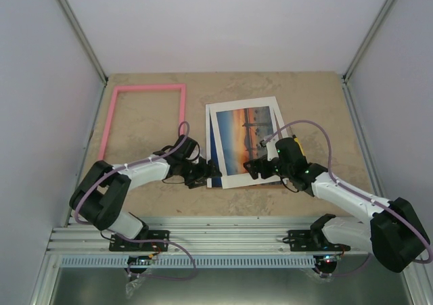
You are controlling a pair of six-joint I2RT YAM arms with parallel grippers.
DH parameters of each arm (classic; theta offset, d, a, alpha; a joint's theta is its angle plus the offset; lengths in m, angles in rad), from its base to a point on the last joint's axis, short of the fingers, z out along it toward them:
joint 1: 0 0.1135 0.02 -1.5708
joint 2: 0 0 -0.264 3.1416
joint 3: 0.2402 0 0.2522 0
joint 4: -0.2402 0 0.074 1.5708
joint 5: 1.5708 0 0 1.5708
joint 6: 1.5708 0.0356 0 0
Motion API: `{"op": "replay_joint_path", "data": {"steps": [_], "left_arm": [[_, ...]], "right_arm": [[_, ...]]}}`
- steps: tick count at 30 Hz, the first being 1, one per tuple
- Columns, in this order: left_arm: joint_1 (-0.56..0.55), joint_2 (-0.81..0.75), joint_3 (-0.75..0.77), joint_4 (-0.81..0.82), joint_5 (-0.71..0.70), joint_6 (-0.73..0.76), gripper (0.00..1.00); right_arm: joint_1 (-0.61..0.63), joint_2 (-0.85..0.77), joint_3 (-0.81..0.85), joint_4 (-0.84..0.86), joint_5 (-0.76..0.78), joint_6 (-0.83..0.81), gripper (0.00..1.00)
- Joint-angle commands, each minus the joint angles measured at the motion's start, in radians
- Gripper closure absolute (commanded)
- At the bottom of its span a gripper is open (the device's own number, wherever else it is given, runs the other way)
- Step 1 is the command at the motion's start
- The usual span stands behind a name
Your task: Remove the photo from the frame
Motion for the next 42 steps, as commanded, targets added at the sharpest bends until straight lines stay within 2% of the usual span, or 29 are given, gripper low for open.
{"op": "replay_joint_path", "data": {"steps": [1, 18, 28, 35, 42], "left_arm": [[-0.011, 0.013, 0.008, 0.022, 0.032, -0.002, 0.18], [-0.021, -0.025, 0.017, 0.063, 0.039, -0.003, 0.21], [-0.015, 0.040, -0.010, 0.151, 0.025, -0.036, 0.23], [0.021, 0.076, -0.015, 0.266, 0.028, -0.059, 0.30], [0.096, 0.111, -0.013, 0.338, 0.007, -0.050, 0.43]], "right_arm": [[0.005, 0.005, 0.010, 0.025, 0.012, 0.000, 0.06], [0.006, 0.011, 0.008, 0.028, 0.009, -0.003, 0.06], [0.005, 0.003, 0.005, 0.023, 0.007, -0.003, 0.06], [0.005, -0.012, -0.002, 0.016, 0.002, -0.002, 0.06], [0.005, -0.035, -0.018, 0.015, 0.003, 0.000, 0.06]]}}
